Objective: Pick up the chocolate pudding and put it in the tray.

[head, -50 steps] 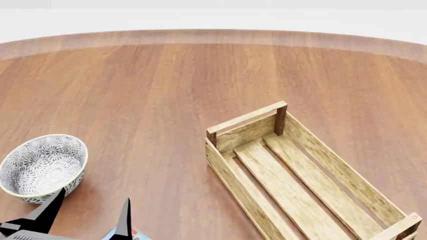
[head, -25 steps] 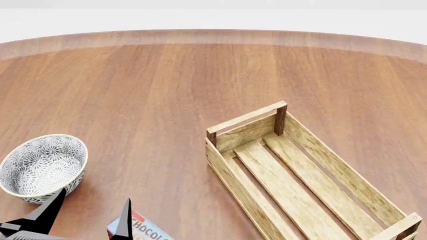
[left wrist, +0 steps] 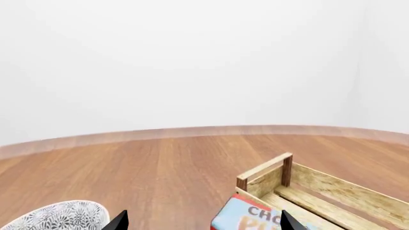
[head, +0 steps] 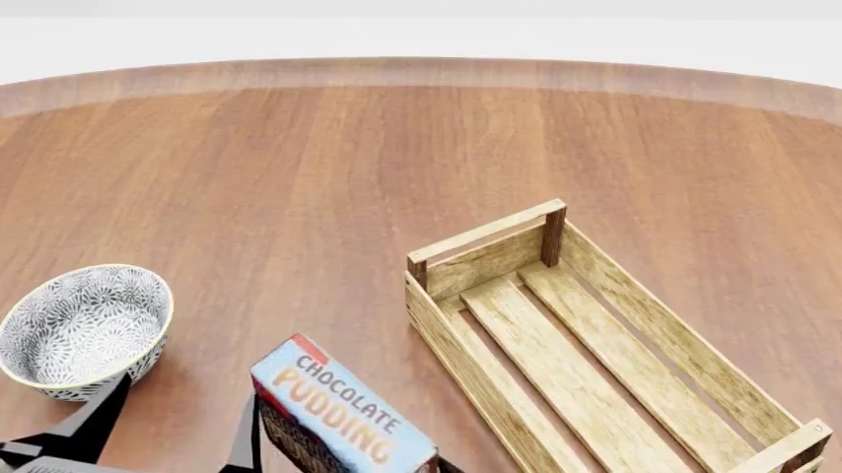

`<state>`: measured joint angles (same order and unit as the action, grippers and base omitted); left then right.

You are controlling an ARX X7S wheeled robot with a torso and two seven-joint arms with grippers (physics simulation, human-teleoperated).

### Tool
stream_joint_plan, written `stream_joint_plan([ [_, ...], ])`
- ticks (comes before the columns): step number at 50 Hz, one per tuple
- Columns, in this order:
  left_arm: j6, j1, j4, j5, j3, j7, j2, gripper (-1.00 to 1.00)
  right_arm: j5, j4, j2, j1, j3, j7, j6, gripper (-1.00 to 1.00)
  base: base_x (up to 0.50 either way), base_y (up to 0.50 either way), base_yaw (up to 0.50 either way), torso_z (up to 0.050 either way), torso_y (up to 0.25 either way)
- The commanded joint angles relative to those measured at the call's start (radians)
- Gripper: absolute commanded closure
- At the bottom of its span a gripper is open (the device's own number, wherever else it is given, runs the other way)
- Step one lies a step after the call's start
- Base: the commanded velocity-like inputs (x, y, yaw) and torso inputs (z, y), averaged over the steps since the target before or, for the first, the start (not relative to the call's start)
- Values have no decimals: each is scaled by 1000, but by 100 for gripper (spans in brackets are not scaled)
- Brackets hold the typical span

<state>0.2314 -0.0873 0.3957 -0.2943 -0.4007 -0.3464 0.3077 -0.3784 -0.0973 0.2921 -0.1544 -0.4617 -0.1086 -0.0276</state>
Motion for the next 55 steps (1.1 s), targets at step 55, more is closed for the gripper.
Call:
stream_joint_plan([
  [55,-24,-3,-26,-18,-10,-13,12,-100,-141,187,149,-65,286,159,74,100,0,0,0,0,0],
])
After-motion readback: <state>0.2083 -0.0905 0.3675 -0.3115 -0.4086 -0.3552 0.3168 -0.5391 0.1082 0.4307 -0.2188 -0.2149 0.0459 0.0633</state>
